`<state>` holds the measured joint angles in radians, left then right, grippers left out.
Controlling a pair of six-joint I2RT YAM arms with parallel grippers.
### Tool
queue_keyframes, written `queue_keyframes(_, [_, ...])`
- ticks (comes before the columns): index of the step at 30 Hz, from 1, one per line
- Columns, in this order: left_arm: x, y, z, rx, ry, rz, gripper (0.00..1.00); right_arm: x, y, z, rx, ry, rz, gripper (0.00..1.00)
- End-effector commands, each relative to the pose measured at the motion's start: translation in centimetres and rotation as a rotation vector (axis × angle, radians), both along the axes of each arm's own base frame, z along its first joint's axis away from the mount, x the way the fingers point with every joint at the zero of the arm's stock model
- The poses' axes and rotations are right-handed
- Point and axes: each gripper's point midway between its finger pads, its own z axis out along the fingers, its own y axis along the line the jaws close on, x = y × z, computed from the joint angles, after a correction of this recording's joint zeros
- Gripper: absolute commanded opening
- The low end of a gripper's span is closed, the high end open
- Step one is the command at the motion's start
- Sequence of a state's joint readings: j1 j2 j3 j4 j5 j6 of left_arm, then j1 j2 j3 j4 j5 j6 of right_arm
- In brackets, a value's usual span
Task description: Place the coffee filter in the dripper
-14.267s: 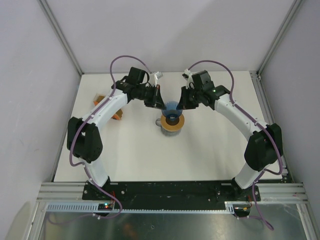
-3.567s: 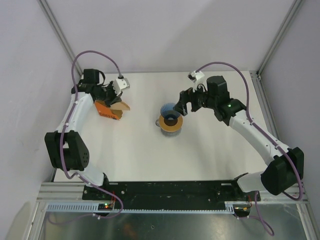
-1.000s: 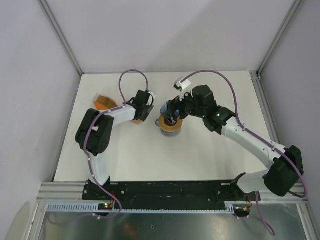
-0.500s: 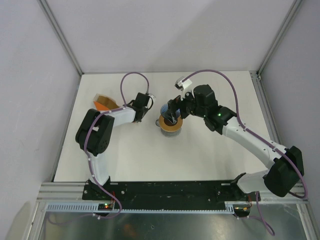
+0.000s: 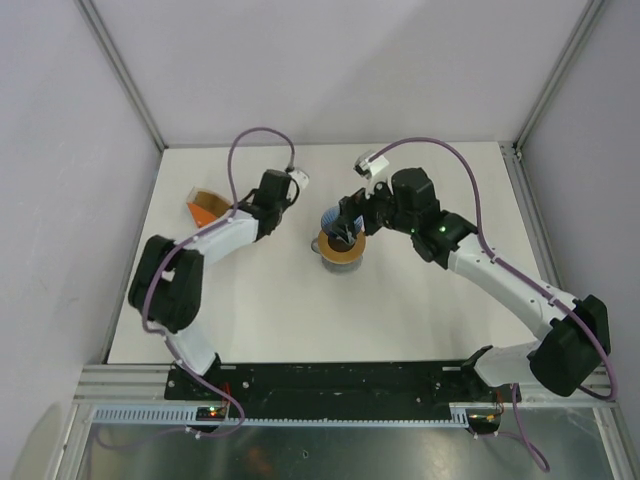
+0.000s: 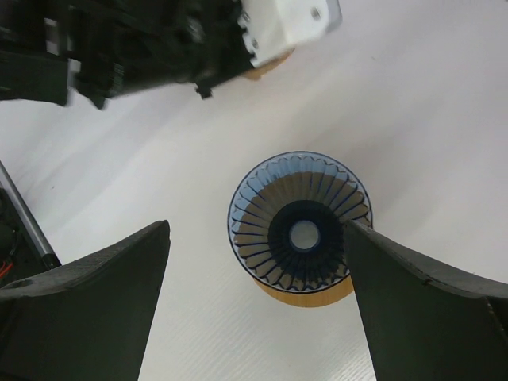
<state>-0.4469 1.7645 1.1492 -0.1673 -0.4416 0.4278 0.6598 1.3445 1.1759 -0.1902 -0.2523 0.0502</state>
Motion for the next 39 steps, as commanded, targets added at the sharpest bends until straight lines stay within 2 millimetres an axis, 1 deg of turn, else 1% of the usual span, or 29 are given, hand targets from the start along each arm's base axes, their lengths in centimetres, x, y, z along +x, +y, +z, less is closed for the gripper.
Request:
queue_keyframes(1, [1.3,-0.9,10.4,-0.094,-0.212,-0.033,0.00,1.0,-1.7,2.4,0.054,-0.037,-0.072,0.96])
queue_keyframes(2, [1.3,-1.3,11.6,-0.127,-0.221,-0.045,0.00,1.2,-2.0,2.6,0.061,-0.033,-0.089,0.96])
queue_keyframes(4, [0.9,-1.5,13.5,-0.217,-0.198,-0.047,0.00,1.8,-3.1,3.1,0.072,-0.037,-0.132,0.96])
queue_keyframes(5, [0.7,-2.1,14.4,-0.272,-0.186,-0.068,0.00,1.9,-3.5,3.3,0.077,-0.039,-0.147,0.96])
queue_keyframes(7, [0.5,-3.2,17.4,-0.360,-0.188,-0.105,0.00,2.1,-4.3,3.9,0.088,-0.046,-0.169,0.96])
queue_keyframes(10, [-0.9,-4.9,21.2,-0.463,-0.172,-0.174,0.00,2.3,-5.5,4.9,0.108,-0.061,-0.198,0.96])
queue_keyframes(12, [-2.4,-6.4,23.7,-0.543,-0.148,-0.254,0.00,2.4,-6.7,5.9,0.121,-0.080,-0.223,0.97])
queue_keyframes(14, [-4.5,-8.4,25.9,-0.628,-0.110,-0.373,0.00,2.3,-7.6,6.6,0.131,-0.091,-0.239,0.97])
queue_keyframes(15, [-5.8,-9.6,26.8,-0.676,-0.080,-0.442,0.00,2.2,-8.0,6.8,0.135,-0.094,-0.245,0.97])
queue_keyframes(18, [-9.3,-12.2,28.5,-0.794,0.007,-0.588,0.00,2.0,-9.2,7.2,0.145,-0.088,-0.266,0.98])
queue_keyframes(22, [-14.1,-15.6,29.4,-0.932,0.162,-0.792,0.00,1.6,-10.4,7.9,0.160,-0.085,-0.277,0.98])
queue_keyframes(24, [-15.8,-16.8,29.5,-0.976,0.228,-0.863,0.00,1.2,-10.8,8.4,0.166,-0.096,-0.272,0.98])
queue_keyframes(27, [-17.3,-18.0,29.2,-1.003,0.296,-0.925,0.00,0.3,-10.9,9.4,0.174,-0.132,-0.245,0.98])
queue_keyframes(30, [-17.9,-19.1,27.6,-0.999,0.355,-0.948,0.00,-0.9,-11.1,10.8,0.185,-0.177,-0.214,0.98])
queue_keyframes(33, [-18.3,-20.0,25.5,-0.989,0.421,-0.954,0.00,-1.6,-11.4,11.8,0.196,-0.208,-0.210,0.98])
queue_keyframes(36, [-17.7,-20.5,24.1,-0.977,0.449,-0.943,0.00,-1.9,-11.2,12.0,0.205,-0.208,-0.199,0.98])
queue_keyframes(39, [-16.9,-20.4,23.1,-0.948,0.439,-0.932,0.00,-1.7,-10.8,11.4,0.201,-0.187,-0.190,0.98])
